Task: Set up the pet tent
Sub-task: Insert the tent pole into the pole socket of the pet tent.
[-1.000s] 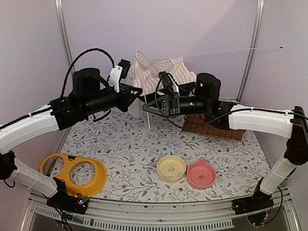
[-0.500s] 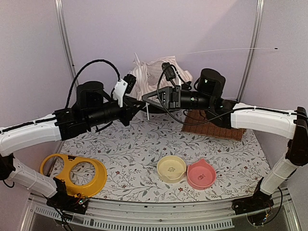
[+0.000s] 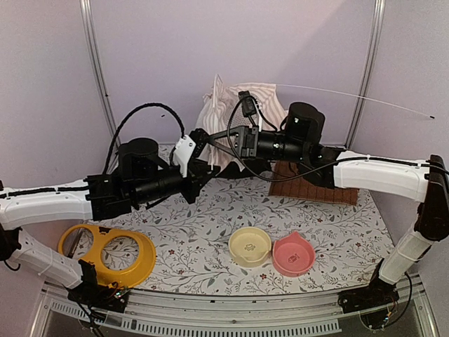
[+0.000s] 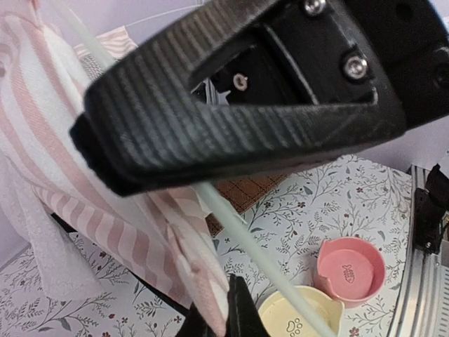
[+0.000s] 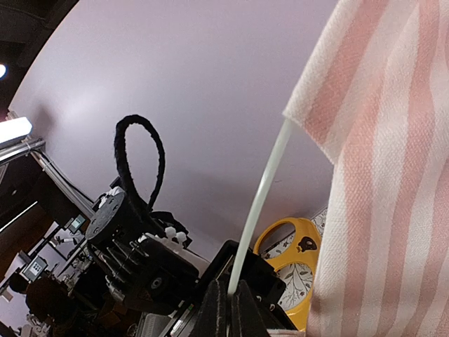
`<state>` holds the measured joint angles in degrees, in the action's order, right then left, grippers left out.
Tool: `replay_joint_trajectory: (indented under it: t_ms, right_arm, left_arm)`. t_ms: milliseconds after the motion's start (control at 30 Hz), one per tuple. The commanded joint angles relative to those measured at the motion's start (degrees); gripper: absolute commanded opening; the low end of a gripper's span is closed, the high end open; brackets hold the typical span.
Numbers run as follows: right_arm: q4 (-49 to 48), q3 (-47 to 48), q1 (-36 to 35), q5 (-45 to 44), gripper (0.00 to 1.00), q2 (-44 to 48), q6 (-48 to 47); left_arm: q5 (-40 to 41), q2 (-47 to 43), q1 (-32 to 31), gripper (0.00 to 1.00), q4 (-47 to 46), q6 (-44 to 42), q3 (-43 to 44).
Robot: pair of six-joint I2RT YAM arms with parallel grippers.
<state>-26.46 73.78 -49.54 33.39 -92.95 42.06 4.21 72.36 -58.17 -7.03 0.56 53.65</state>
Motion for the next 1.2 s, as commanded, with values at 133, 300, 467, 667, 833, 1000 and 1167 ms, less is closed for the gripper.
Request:
replay_joint_trajectory:
  t_ms: [133,300,467,667,833,1000,1167]
  right_arm:
    - [-10.2,1.7,3.5,-15.3,0.0,2.0,-6.1]
    - [-10.3,0.9,4.1,-16.8,0.0,2.0,-6.3]
    - [-10.5,-0.1,4.9,-17.8,0.0,2.4,-5.9]
    - [-11.1,-1.1,5.8,-18.2,0.0,2.9,-5.2]
    - [-12.5,-1.3,6.9,-17.4,0.0,2.6,-3.7]
    - [-12.6,-1.3,7.4,-17.9,0.0,2.4,-3.4]
    - [-12.8,-1.1,7.9,-17.9,0.0,1.8,-2.9]
  left_arm:
    - [-3.2,2.6,-7.5,0.0,7.8,-0.4,-5.1]
    - [-2.3,2.7,-8.5,0.0,6.9,0.2,-6.3]
    - [-1.9,2.7,-8.9,0.0,6.4,0.8,-7.3]
    - [-1.9,3.0,-9.2,0.0,6.4,1.0,-7.8]
    - [-2.1,3.5,-9.2,0.0,6.3,1.1,-8.0]
    - [-1.9,3.6,-9.4,0.0,6.3,1.2,-8.2]
    - [-1.7,3.4,-9.6,0.0,6.3,1.2,-8.3]
